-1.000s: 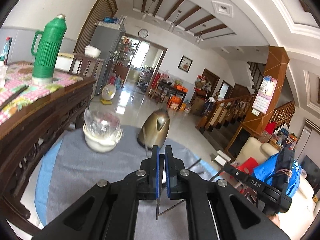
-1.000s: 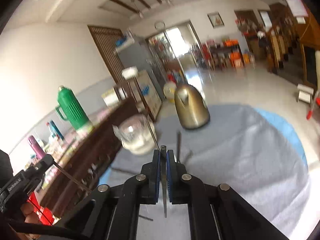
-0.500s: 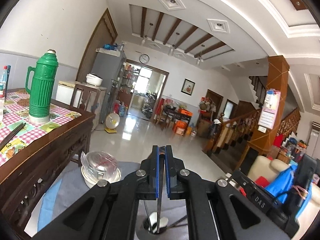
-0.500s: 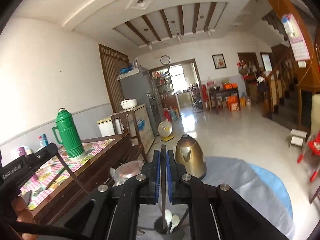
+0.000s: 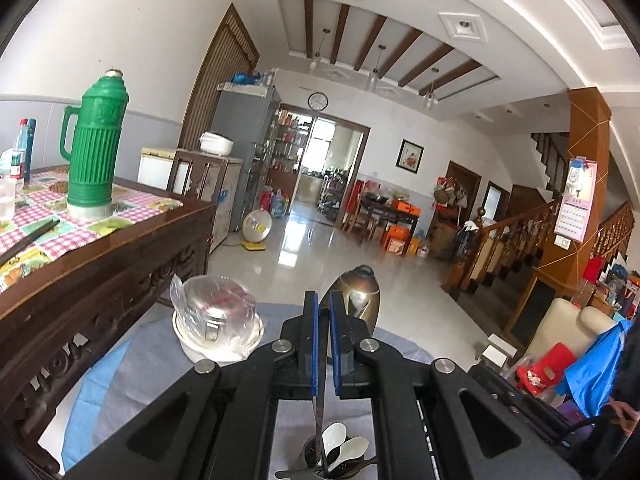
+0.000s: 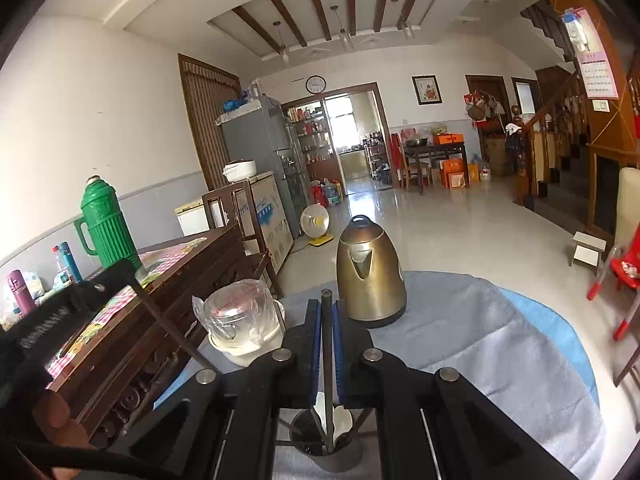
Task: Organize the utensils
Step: 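Raise both held chopsticks over the gray cup, then lower both chopsticks into the gray cup and open both tools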
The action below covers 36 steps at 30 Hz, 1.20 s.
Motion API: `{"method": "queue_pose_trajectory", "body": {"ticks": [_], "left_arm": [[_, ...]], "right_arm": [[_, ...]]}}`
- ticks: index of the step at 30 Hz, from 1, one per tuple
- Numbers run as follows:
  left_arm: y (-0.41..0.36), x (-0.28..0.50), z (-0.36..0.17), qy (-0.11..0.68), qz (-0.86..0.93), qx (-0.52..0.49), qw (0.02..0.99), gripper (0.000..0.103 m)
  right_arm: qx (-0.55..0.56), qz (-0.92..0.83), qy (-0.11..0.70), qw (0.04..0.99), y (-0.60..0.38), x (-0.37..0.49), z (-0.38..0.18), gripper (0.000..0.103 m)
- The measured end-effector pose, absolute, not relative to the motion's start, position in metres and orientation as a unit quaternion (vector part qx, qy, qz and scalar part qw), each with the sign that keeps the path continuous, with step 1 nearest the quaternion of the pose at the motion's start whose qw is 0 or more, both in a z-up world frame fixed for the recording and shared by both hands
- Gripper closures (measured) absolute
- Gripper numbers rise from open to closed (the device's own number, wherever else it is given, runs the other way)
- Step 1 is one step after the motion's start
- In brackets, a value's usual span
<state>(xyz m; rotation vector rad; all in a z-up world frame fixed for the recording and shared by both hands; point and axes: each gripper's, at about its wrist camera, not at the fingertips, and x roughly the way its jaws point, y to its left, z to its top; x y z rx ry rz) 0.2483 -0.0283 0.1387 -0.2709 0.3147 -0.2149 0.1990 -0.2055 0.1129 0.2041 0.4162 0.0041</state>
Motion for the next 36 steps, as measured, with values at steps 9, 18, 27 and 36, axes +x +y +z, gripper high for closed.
{"method": "queue_pose_trajectory", "body": {"ticks": [9,18,27,36], "left_arm": [[-0.041,0.254,0.121,0.185,-0.103,-0.114,0.971,0.098],[-0.049,0.242,0.115,0.207,-0.078,-0.046,0.974,0.093],[-0.047,0.207,0.119,0.187,-0.041,0.011,0.982,0.042],[-0.041,0.172,0.130,0.182,-0.030,0.021,0.983,0.029]], "right_arm": [[0.096,0.005,0.216,0.972,-0.204,0.198,0.109,0.097],[0.141,0.037,0.289,0.946,-0.215,0.214,0.085,0.094],[0.196,0.064,0.303,0.930,-0.237,0.190,0.074,0.085],[0.216,0.060,0.286,0.932,-0.252,0.141,0.083,0.042]]}}
